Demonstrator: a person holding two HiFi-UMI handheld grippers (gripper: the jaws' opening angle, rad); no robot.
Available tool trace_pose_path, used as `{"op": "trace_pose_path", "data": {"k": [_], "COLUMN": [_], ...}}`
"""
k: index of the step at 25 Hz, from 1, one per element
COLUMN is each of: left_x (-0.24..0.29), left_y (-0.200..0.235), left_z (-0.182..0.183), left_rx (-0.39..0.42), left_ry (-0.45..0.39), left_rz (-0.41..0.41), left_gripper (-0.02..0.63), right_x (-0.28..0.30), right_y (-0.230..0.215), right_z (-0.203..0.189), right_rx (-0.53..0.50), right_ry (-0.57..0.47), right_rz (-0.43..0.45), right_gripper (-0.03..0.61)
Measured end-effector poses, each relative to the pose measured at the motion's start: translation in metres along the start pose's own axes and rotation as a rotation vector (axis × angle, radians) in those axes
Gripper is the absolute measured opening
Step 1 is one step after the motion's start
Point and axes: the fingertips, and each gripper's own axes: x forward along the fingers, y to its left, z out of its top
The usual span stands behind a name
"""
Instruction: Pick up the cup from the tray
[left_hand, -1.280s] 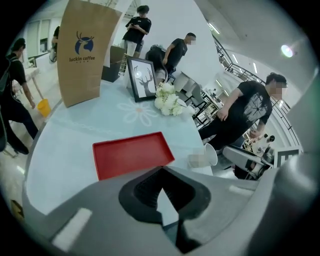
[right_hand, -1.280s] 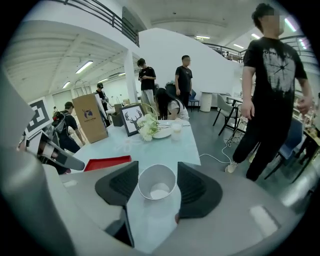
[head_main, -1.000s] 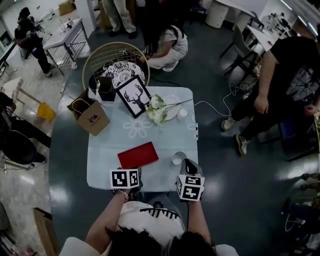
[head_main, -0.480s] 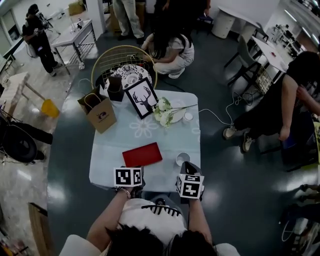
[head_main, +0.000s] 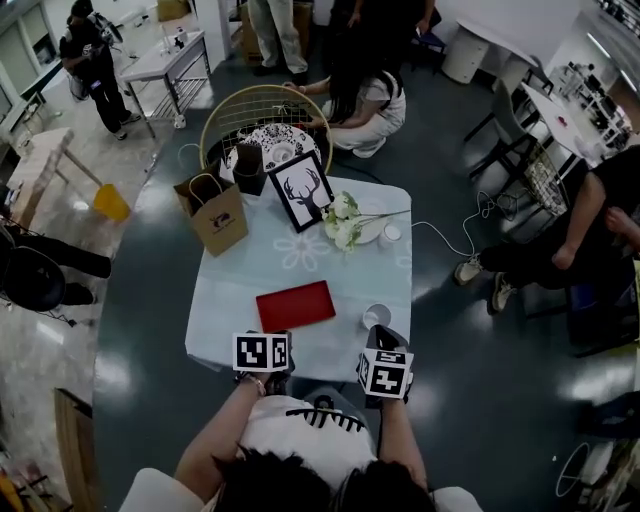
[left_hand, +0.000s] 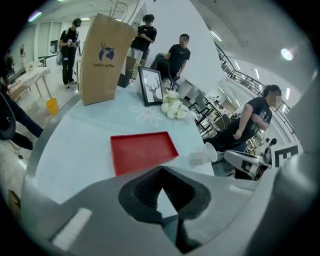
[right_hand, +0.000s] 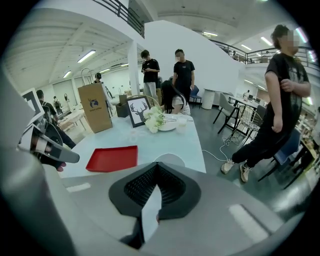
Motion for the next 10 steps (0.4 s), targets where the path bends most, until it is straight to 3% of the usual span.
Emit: {"op": "trace_pose_path", "data": {"k": [10], "left_x": [-0.001], "left_y": [0.0104], "left_z": [-0.001], "left_rx": [-0.04], "left_ry": [-0.005], "left_rz": [0.01], "left_gripper": [0.0], "right_x": [0.0025], "right_y": [0.0031], "right_z": [0.0024], "right_rx": [-0.016], "right_ry": [0.006], "right_rz": [0.001], "right_gripper": [0.025]}}
